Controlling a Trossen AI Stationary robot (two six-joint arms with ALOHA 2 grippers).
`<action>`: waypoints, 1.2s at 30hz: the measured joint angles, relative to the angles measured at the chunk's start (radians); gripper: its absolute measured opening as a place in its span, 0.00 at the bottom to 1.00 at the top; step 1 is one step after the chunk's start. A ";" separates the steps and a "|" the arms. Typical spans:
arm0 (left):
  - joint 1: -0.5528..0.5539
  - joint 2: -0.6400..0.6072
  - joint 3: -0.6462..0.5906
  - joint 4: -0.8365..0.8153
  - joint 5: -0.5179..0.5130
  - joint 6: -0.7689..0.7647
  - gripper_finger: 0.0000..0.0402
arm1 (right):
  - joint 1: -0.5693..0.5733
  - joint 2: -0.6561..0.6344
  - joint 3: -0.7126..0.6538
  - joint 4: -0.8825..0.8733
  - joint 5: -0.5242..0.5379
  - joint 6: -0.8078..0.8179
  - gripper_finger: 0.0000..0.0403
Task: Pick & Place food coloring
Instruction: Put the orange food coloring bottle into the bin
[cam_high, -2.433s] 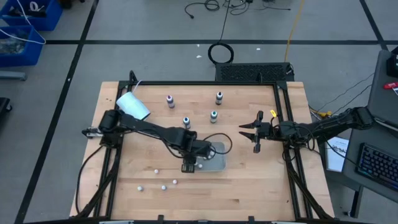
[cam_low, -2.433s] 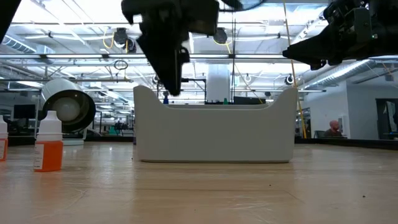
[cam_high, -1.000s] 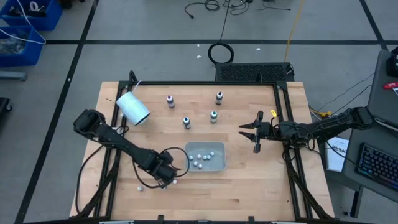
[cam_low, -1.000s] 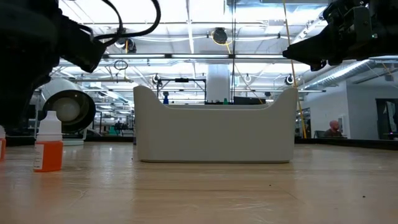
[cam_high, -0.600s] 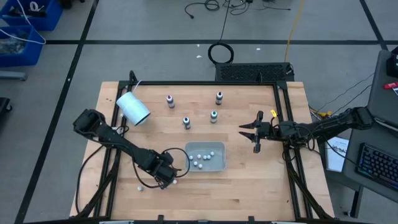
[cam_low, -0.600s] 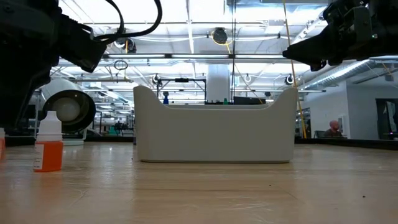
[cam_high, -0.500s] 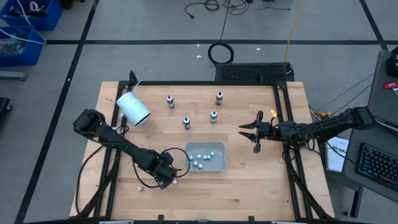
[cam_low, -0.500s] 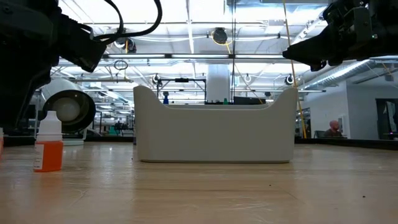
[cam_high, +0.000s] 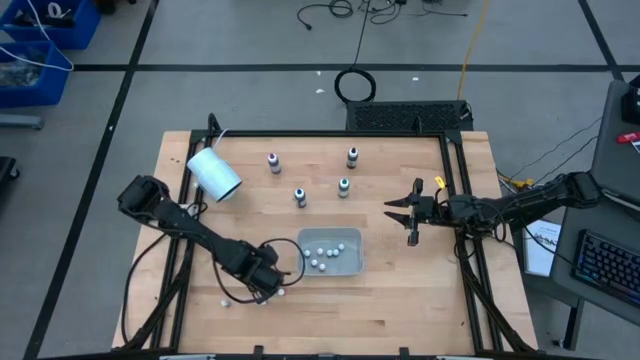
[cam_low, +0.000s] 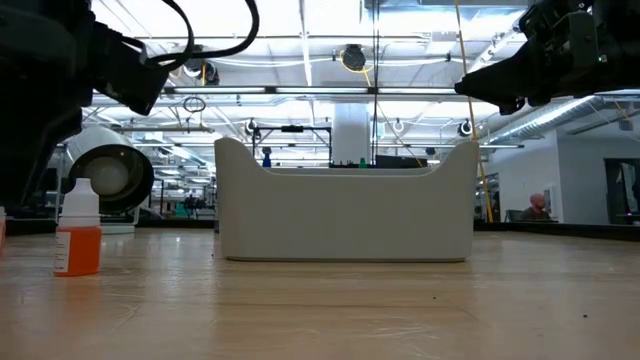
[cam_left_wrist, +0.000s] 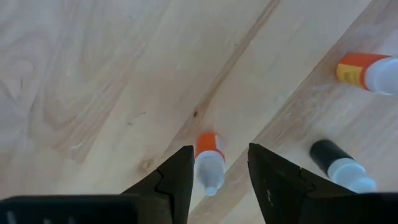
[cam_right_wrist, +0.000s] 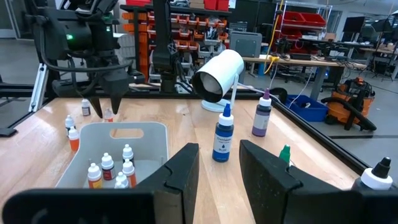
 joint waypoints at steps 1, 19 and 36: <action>-0.002 0.000 0.000 0.001 0.000 -0.002 0.37 | 0.000 0.000 0.000 0.000 0.000 0.000 0.26; -0.040 0.000 0.000 -0.015 -0.020 -0.020 0.37 | 0.000 0.000 0.000 0.001 0.000 0.000 0.26; -0.044 0.000 0.000 -0.029 -0.044 -0.002 0.35 | 0.000 0.000 0.000 0.001 0.000 0.000 0.26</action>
